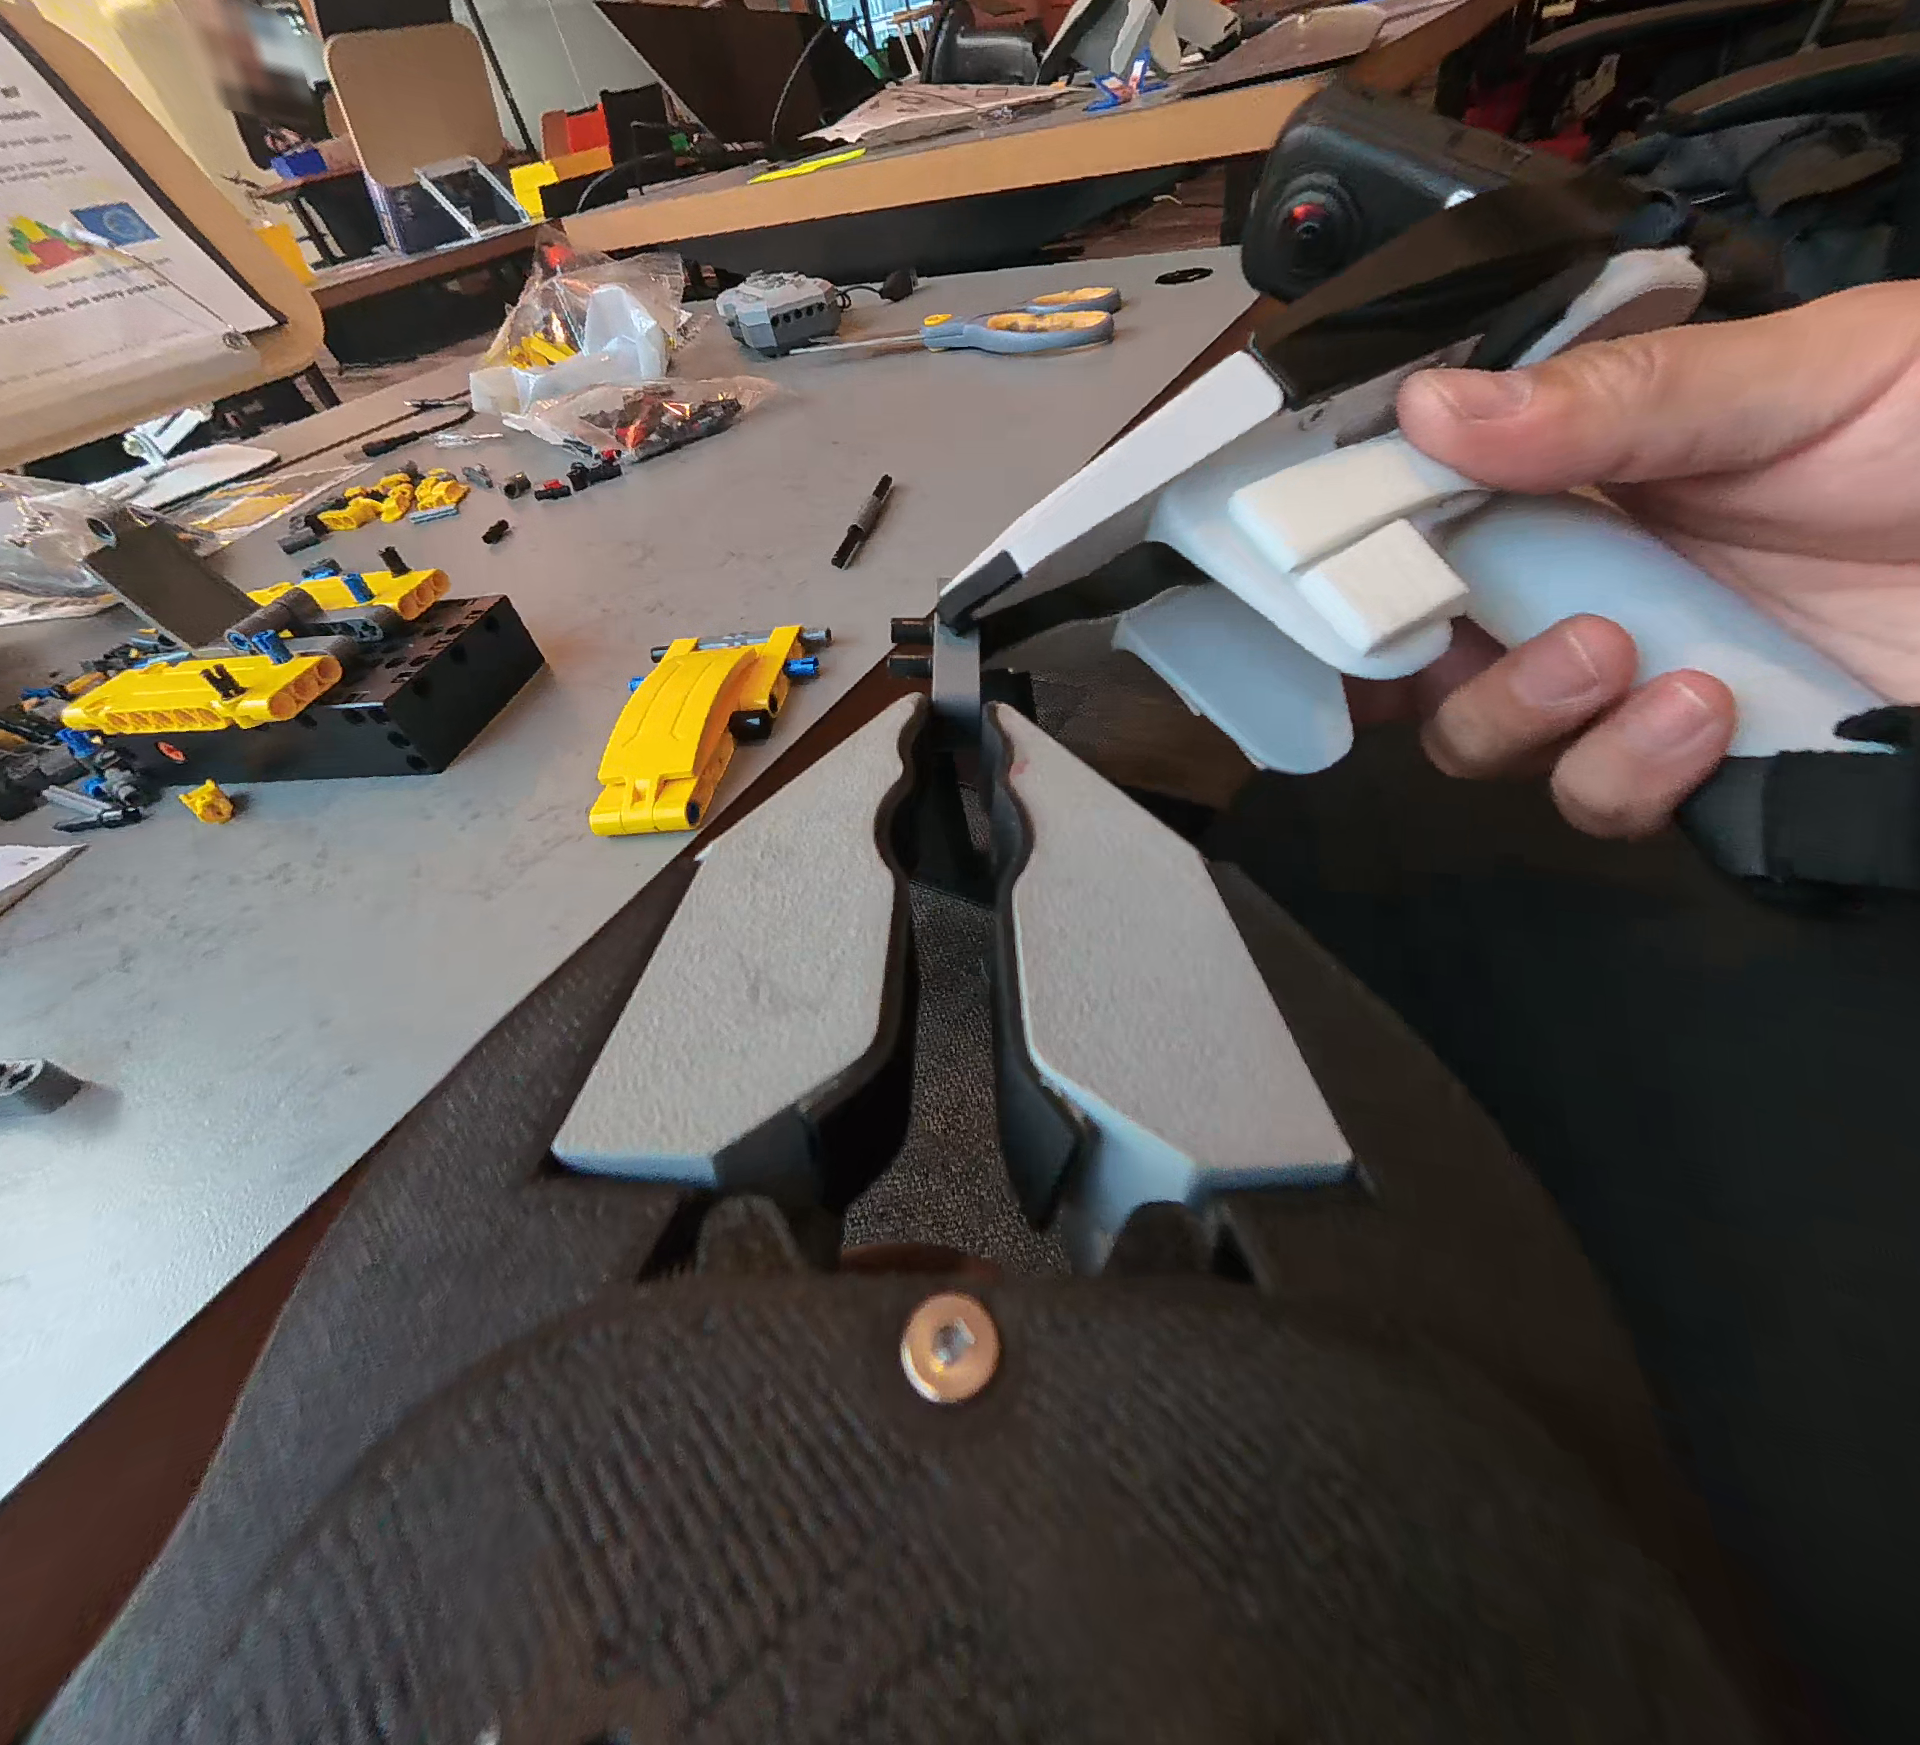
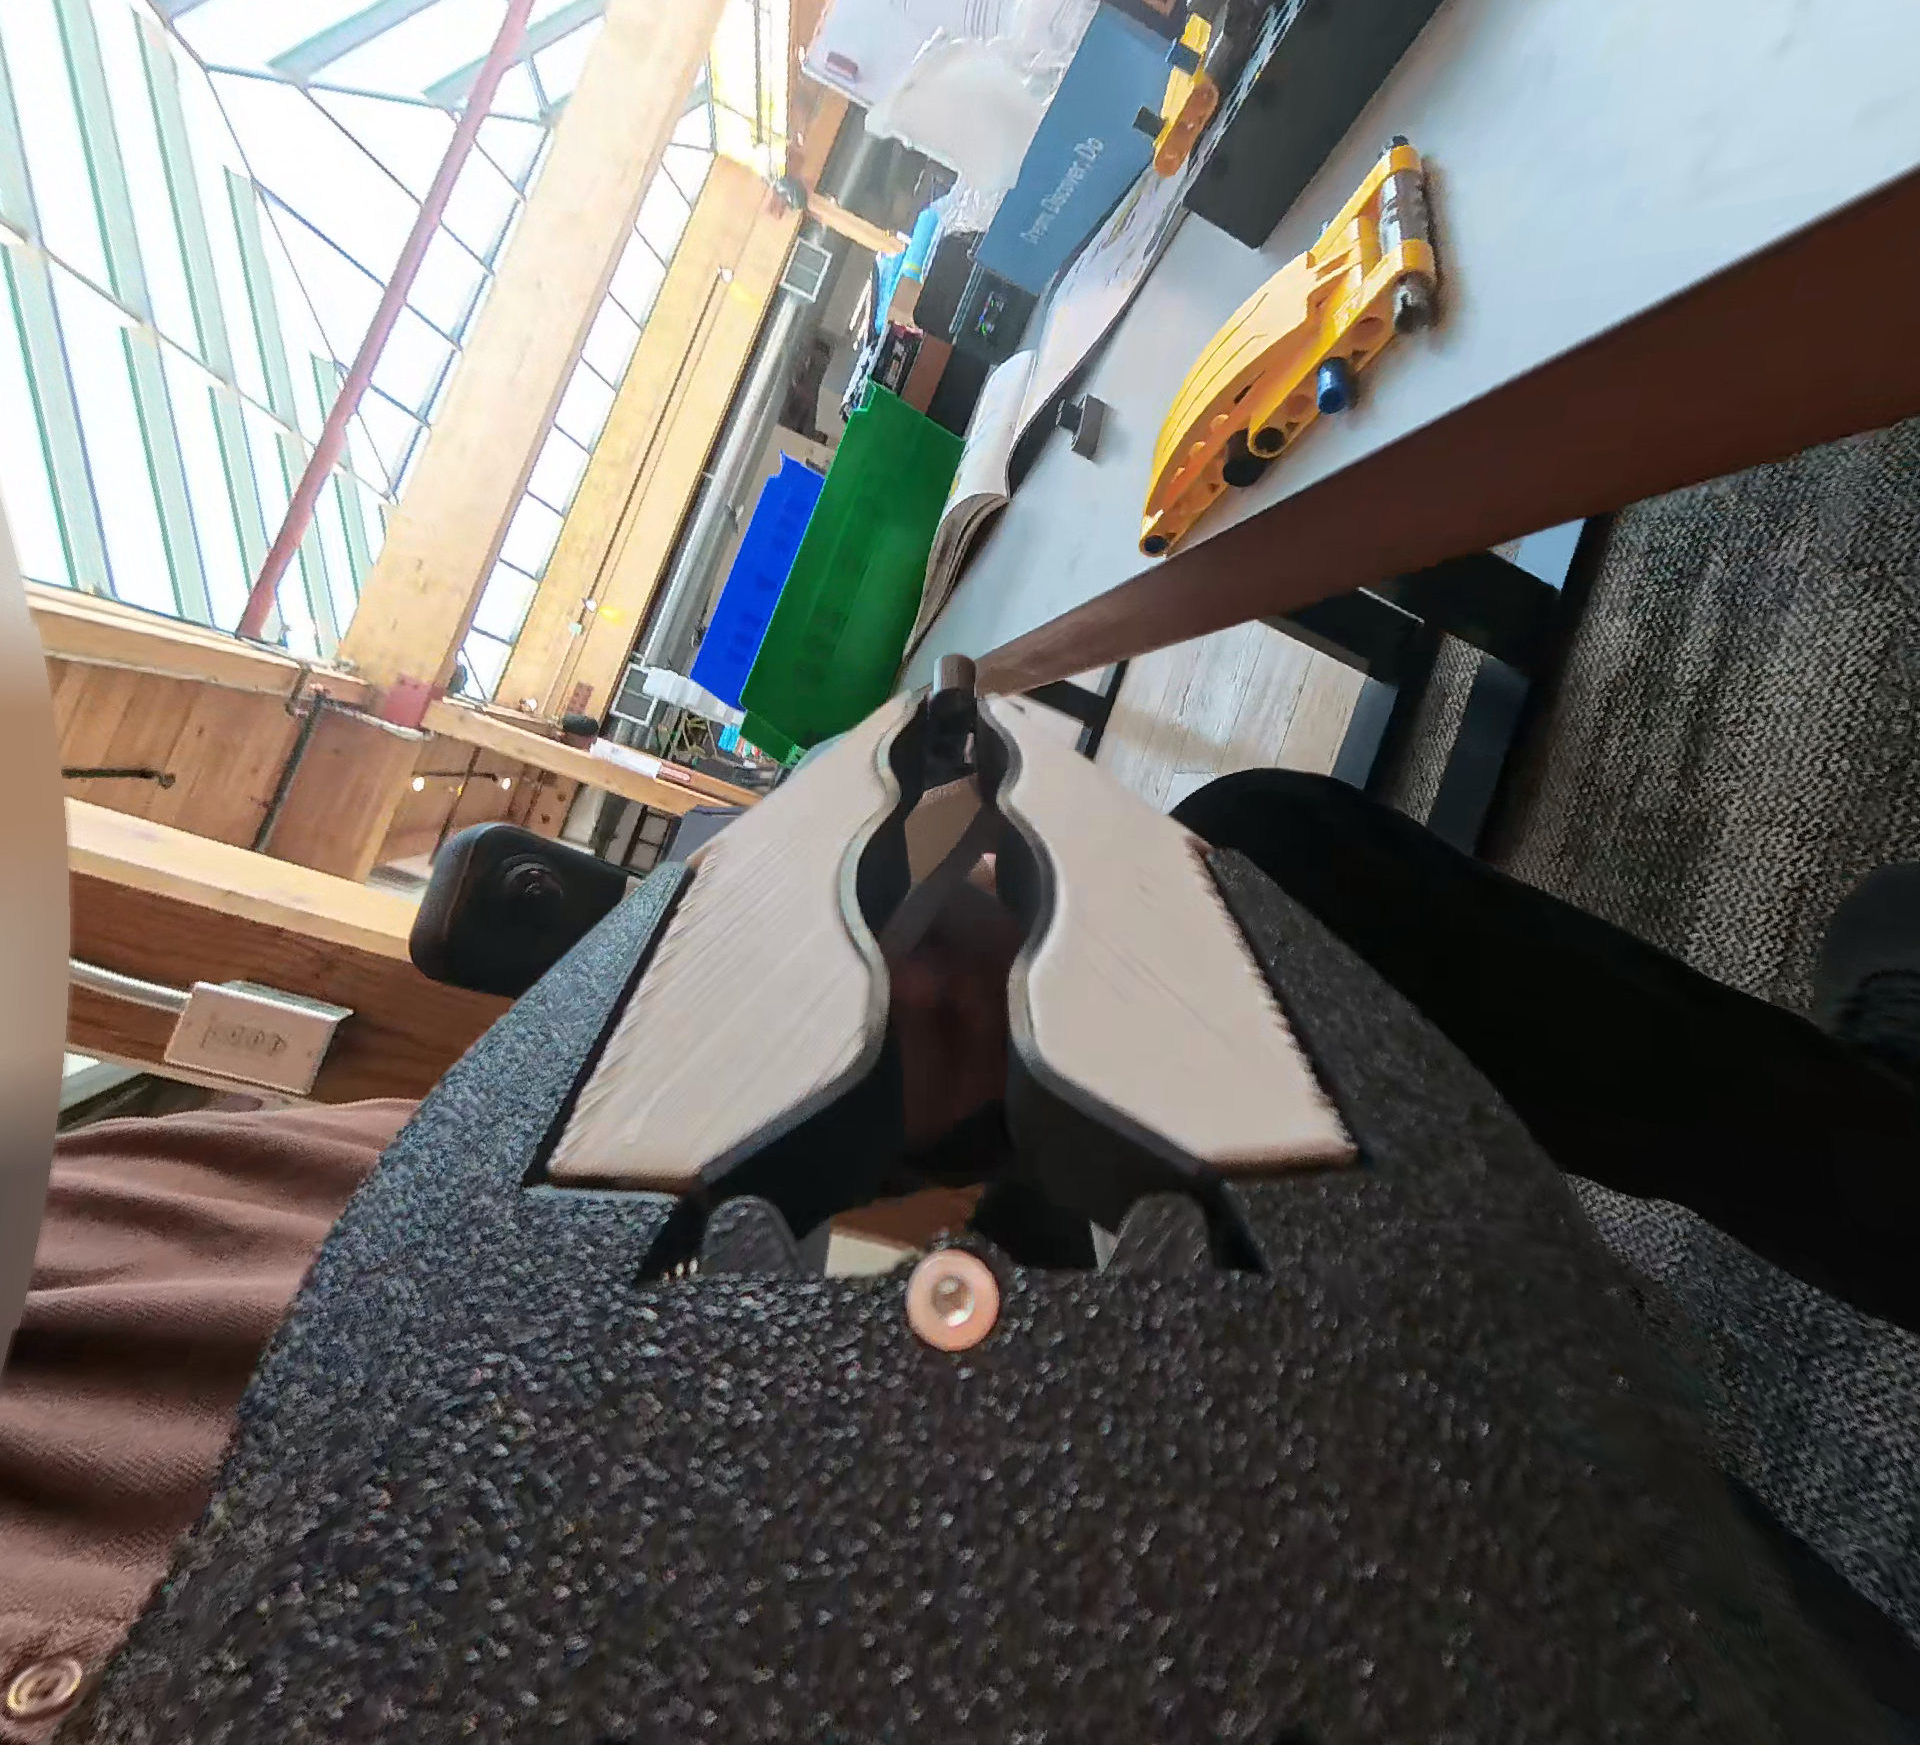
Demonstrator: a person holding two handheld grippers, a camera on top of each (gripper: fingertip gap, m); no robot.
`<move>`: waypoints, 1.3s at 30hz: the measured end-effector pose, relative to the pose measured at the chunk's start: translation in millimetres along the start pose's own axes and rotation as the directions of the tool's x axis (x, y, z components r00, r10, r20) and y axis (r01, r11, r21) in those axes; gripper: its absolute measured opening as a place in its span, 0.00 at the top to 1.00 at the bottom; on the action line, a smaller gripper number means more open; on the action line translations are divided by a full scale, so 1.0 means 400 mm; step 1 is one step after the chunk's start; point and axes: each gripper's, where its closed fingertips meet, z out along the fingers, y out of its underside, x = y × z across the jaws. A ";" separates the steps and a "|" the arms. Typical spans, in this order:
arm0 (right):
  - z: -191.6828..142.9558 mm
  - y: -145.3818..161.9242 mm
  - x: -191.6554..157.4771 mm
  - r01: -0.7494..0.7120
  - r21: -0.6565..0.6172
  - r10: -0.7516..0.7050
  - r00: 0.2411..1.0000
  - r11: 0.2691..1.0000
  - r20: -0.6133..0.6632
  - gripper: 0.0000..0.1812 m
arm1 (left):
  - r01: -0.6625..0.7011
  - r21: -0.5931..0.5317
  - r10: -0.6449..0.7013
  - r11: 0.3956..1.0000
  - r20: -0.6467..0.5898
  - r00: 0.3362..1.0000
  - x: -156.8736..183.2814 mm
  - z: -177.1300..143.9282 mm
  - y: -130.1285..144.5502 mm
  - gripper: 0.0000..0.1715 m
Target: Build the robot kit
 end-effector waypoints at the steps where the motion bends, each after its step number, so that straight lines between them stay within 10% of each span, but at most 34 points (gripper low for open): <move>1: 0.000 0.000 -0.003 -0.001 0.013 0.001 1.000 1.000 0.000 0.96 | 0.001 0.004 -0.001 1.000 0.001 1.000 0.001 -0.001 -0.003 0.97; 16: 0.034 -0.039 0.048 0.170 0.205 -0.135 0.975 0.964 -0.177 0.97 | 0.319 -0.068 -0.323 0.945 -0.052 0.945 -0.055 -0.003 0.031 0.93; 22: 0.020 -0.087 0.099 0.100 0.280 -0.071 0.991 0.955 -0.112 0.97 | 0.094 -0.346 -0.172 0.934 -0.201 0.964 -0.144 0.000 0.037 0.84; 39: 0.079 -0.057 0.132 -0.108 0.376 0.128 0.991 0.920 -0.029 0.97 | -0.161 -0.648 -0.279 0.744 -0.521 0.807 -0.168 0.104 0.065 0.83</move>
